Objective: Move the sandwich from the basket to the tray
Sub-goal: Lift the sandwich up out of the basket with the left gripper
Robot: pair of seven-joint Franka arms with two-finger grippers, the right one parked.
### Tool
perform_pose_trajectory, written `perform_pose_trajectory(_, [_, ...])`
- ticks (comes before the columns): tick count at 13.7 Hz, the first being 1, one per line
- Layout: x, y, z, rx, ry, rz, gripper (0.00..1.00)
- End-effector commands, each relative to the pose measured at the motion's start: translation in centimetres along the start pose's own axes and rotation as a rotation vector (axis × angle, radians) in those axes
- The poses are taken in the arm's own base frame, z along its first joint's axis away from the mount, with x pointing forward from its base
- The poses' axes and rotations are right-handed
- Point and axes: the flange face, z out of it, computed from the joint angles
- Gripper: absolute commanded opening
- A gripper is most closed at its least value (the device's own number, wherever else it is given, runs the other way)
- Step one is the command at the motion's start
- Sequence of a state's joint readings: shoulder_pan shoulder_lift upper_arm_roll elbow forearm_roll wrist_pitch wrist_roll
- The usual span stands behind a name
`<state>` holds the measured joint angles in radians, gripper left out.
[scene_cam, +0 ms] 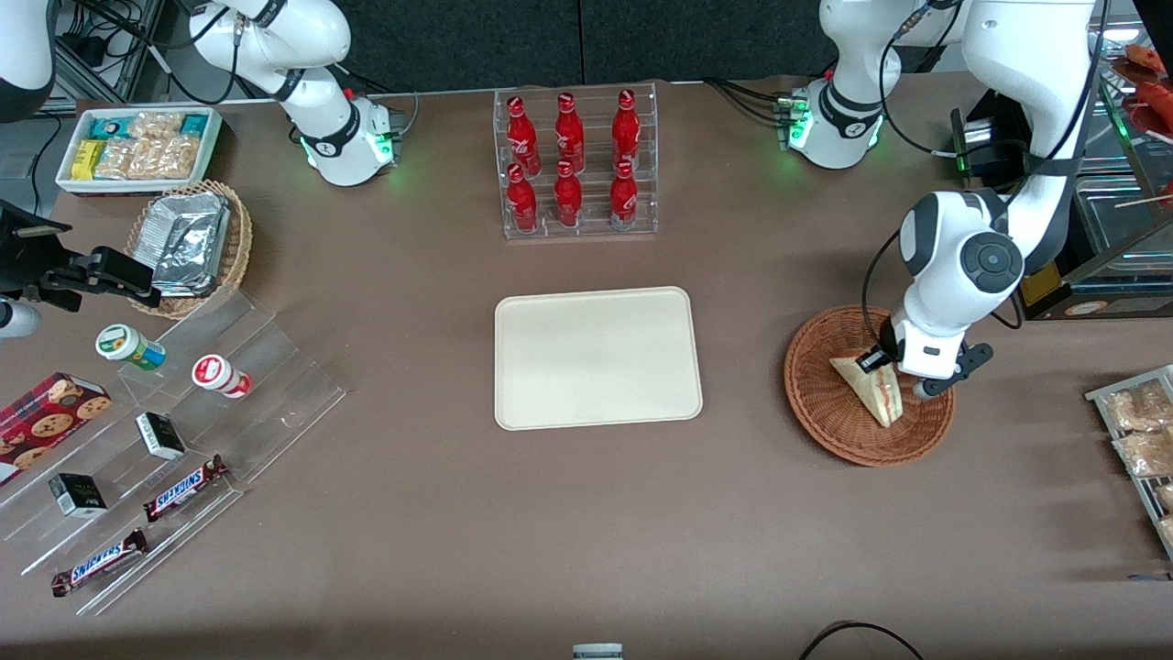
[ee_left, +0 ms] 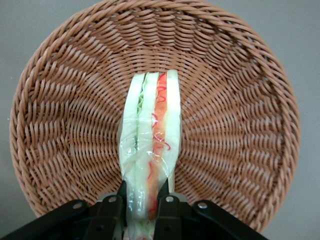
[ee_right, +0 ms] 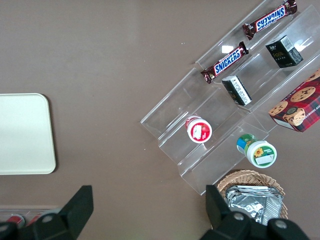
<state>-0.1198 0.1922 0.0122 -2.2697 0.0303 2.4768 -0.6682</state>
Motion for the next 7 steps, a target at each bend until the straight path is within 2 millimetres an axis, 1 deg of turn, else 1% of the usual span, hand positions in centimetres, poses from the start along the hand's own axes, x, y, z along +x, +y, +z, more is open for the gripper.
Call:
perform_pose_trajectory(1, [-1.1, 0.6, -4.3, -0.004, 0.014, 0.027, 0.0])
perform_pose_trajectory(3, [-1.4, 1.5, -7.0, 0.037, -0.001, 0.063, 0.0])
perform_pose_trajectory(4, [-1.4, 2.9, -8.9, 0.076, -0.019, 0.093, 0.0])
perform_pose_trajectory(5, [-1.8, 4.7, -10.8, 0.105, -0.04, 0.123, 0.0])
perform_pose_trajectory(7, [-2.5, 6.6, -13.9, 0.13, -0.062, 0.149, 0.0])
